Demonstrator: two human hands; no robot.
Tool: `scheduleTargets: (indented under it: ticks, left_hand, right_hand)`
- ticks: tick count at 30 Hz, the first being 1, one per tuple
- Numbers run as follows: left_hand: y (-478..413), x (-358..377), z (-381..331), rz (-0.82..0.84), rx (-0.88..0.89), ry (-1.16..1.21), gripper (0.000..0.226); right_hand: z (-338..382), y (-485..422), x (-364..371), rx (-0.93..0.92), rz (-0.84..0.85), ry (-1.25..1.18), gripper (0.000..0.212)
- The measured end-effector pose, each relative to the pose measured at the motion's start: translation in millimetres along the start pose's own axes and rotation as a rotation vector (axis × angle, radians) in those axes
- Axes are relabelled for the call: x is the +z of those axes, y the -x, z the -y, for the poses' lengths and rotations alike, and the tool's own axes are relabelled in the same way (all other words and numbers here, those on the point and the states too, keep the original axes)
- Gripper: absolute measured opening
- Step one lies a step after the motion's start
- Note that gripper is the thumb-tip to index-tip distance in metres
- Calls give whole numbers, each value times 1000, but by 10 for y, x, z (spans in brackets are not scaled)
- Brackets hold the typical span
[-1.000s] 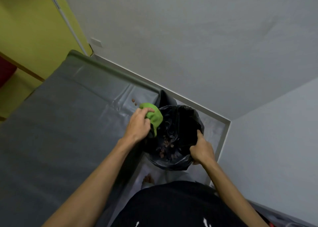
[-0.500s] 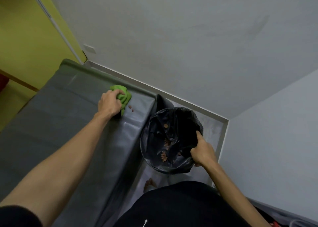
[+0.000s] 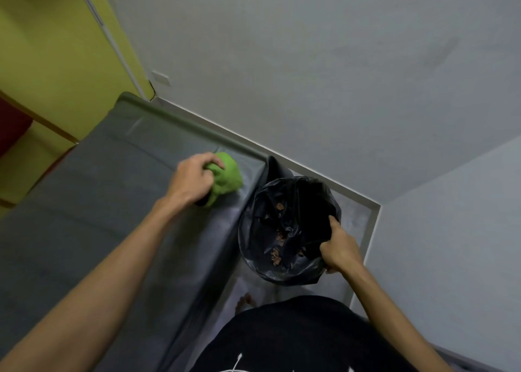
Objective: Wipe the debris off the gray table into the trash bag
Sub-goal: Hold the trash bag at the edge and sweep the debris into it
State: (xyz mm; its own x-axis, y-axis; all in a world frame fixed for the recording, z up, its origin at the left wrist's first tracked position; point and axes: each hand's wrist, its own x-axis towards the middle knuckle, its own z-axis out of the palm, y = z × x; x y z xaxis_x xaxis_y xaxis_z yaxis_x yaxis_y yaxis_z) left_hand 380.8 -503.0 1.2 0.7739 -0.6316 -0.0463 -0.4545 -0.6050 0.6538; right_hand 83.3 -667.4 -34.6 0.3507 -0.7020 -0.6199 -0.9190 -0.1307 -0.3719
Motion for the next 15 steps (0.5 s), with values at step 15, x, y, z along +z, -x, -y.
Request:
scheduleTargets:
  ticks: [15]
  left_hand:
    - [678, 674, -195, 262, -170, 3, 40]
  right_hand:
    - [38, 88, 21, -33, -20, 7, 82]
